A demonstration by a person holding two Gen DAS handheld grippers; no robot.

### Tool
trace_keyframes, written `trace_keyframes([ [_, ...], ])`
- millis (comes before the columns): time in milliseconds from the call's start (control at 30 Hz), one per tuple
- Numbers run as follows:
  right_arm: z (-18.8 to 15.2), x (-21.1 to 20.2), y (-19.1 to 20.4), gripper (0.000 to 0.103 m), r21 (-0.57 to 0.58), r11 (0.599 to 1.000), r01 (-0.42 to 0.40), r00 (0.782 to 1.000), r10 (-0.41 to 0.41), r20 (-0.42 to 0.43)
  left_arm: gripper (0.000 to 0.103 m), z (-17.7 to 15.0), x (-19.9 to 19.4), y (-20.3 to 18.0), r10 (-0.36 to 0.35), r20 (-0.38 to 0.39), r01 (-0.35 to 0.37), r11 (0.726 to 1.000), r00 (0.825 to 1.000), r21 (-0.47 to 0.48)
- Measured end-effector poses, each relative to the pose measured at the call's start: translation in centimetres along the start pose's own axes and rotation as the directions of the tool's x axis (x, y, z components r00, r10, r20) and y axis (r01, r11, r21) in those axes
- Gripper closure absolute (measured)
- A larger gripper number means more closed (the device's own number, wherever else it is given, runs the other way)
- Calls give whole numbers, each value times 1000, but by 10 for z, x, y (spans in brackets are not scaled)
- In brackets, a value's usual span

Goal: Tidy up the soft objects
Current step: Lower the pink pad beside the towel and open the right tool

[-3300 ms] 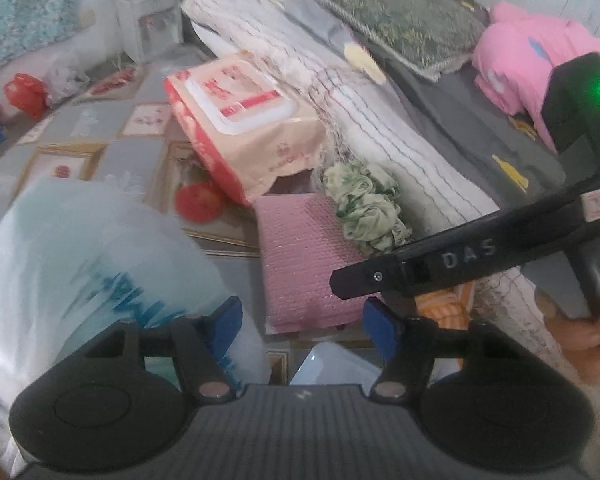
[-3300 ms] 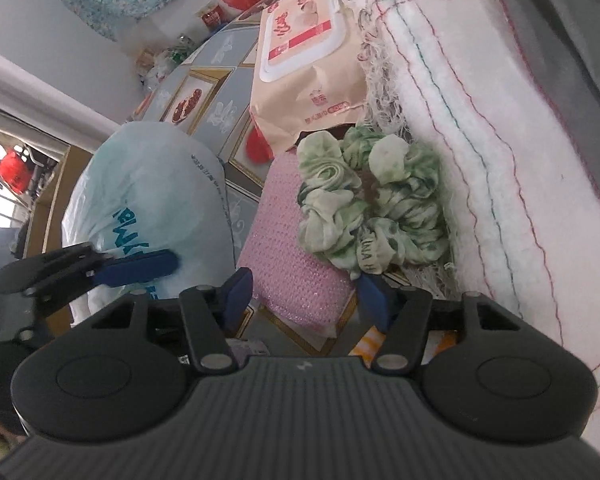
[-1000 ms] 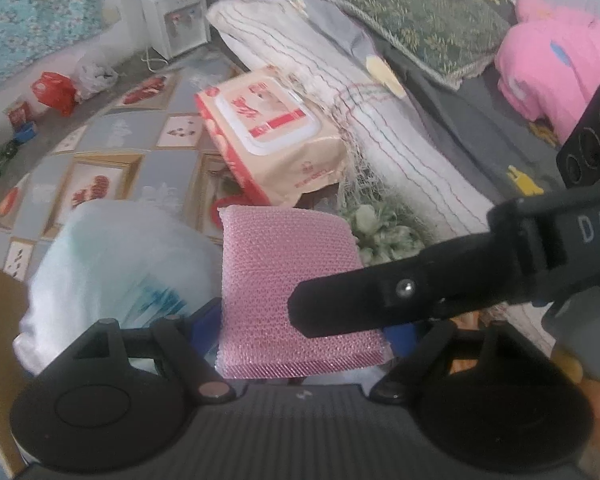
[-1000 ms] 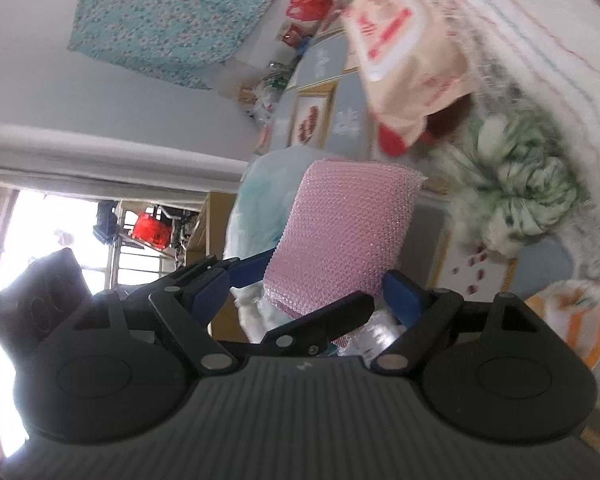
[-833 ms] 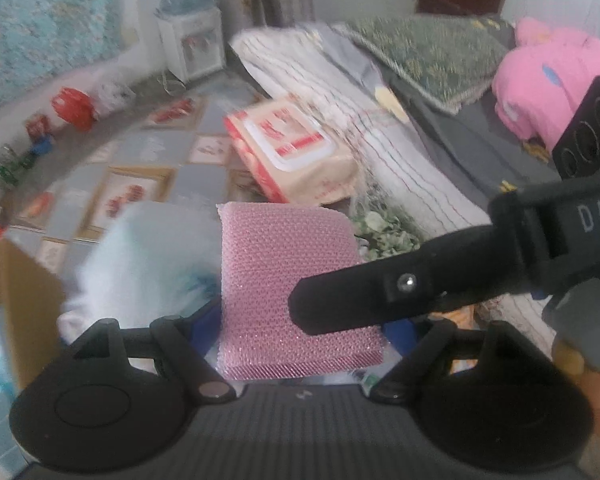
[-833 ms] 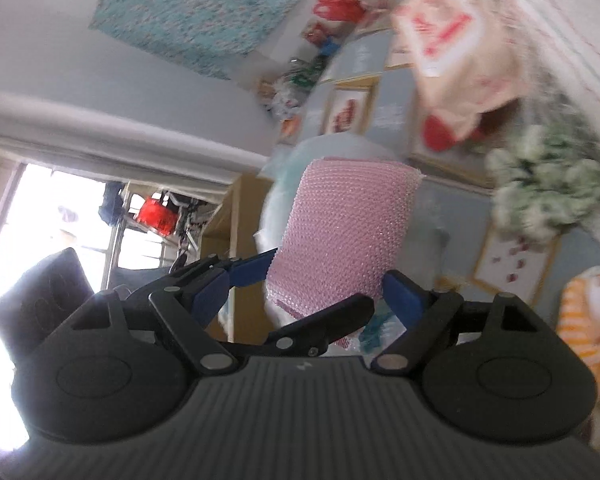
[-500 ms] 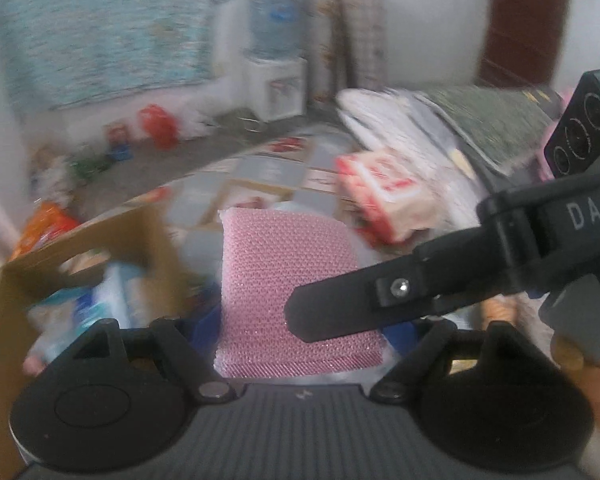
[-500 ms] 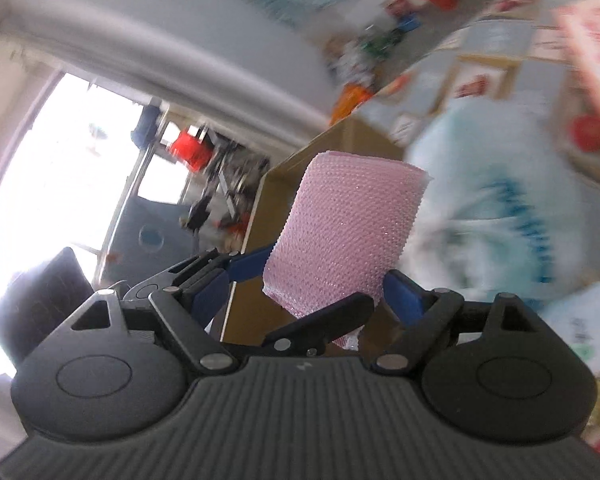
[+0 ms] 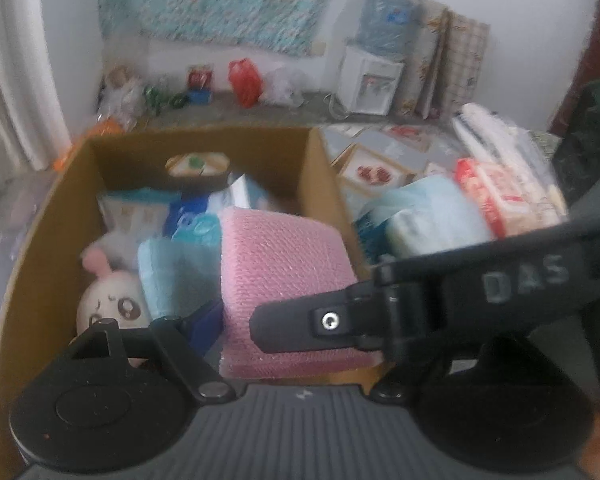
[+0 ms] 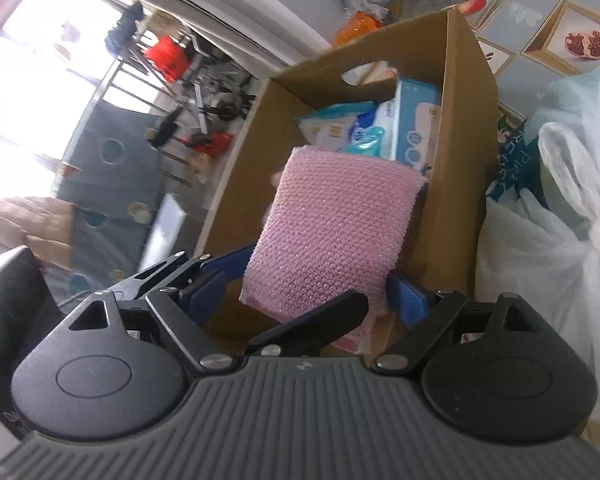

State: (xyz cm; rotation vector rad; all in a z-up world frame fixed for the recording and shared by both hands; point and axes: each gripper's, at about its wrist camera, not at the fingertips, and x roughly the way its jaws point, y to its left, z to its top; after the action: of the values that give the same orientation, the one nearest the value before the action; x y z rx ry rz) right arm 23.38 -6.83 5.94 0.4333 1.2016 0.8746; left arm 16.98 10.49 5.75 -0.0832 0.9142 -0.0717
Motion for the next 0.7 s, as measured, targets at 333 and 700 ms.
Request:
trace_keyframes([
  [333,-1,17,3,17,-74,995,66,997,-63,45,20,-13,41,25,-61,-111,48,993,992,-109],
  [700,1,6,-6,16,-66,997,43,996,-38,78,22,-12,48,26,-61,-132,44,990,989,-132],
])
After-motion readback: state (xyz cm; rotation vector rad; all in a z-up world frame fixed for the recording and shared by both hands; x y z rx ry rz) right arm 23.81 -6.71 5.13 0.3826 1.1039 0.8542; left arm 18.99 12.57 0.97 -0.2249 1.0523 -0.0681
